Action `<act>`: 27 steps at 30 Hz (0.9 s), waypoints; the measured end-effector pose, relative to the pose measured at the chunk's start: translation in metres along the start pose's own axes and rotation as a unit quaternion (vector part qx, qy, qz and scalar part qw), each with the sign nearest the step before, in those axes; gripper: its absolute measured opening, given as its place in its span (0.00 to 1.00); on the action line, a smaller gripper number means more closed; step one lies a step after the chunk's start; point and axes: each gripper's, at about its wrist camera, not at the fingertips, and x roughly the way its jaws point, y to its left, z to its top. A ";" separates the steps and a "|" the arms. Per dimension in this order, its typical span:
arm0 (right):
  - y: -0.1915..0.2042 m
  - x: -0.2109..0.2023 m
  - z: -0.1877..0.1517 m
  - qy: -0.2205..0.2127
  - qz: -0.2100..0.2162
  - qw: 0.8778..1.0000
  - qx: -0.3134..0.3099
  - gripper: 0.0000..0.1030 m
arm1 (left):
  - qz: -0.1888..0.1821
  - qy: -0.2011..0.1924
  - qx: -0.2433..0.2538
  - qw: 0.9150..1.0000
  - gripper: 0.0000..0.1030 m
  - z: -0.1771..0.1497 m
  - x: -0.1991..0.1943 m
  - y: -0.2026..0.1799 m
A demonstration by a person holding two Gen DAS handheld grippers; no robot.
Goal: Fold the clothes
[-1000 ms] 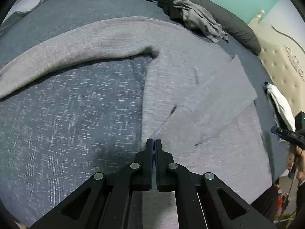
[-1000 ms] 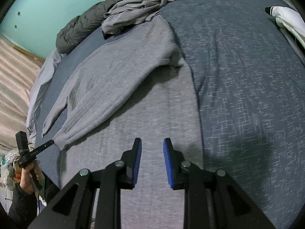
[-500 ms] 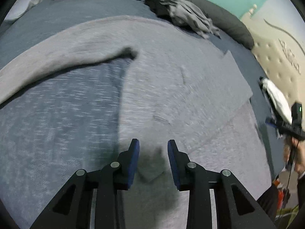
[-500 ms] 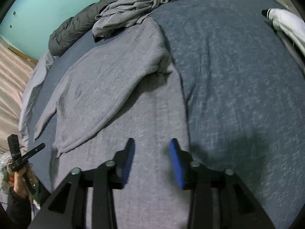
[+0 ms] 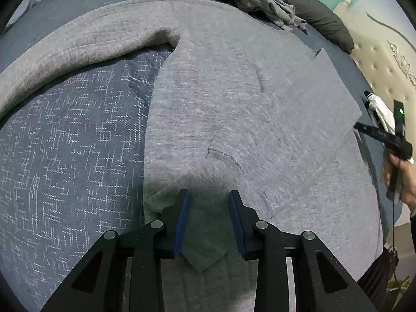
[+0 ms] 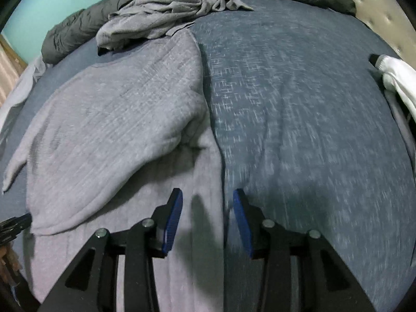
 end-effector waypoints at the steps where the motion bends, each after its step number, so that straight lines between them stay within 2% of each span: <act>1: 0.001 0.006 0.003 -0.002 -0.003 1.000 -0.005 0.39 | 0.001 0.002 0.000 1.000 0.33 0.000 0.001 0.000; 6: 0.012 0.028 0.014 -0.012 -0.023 0.999 -0.030 0.39 | 0.001 0.003 -0.002 1.000 0.34 0.000 0.005 -0.001; 10: 0.011 0.032 0.020 -0.035 -0.027 0.999 -0.027 0.38 | 0.006 0.001 0.000 1.000 0.34 -0.001 0.007 -0.003; 12: 0.008 0.031 0.023 -0.048 -0.029 0.998 -0.020 0.32 | 0.009 0.002 0.003 1.000 0.34 -0.001 0.007 -0.004; 14: 0.001 0.025 0.023 -0.064 -0.046 0.997 -0.011 0.16 | 0.009 0.004 0.002 1.000 0.34 0.000 0.007 -0.004; 17: -0.015 0.017 0.020 -0.078 -0.054 0.995 0.012 0.13 | 0.009 0.004 0.002 1.000 0.34 -0.001 0.008 -0.005; 18: -0.018 0.016 0.020 -0.079 -0.066 0.995 0.014 0.10 | 0.009 0.004 0.002 1.000 0.34 -0.001 0.008 -0.005; 19: -0.021 0.014 0.020 -0.080 -0.077 0.994 0.017 0.03 | 0.009 0.004 0.002 1.000 0.34 -0.001 0.008 -0.005; 20: -0.027 0.013 0.019 -0.081 -0.084 0.993 0.024 0.03 | 0.009 0.004 0.002 1.000 0.34 -0.001 0.009 -0.005; 24: -0.062 0.006 0.011 -0.081 -0.068 0.991 0.086 0.03 | 0.009 0.006 0.004 1.000 0.34 0.000 0.009 -0.006; 27: -0.068 0.000 0.010 -0.089 0.024 0.990 0.110 0.03 | 0.009 0.007 0.005 1.000 0.35 0.000 0.009 -0.007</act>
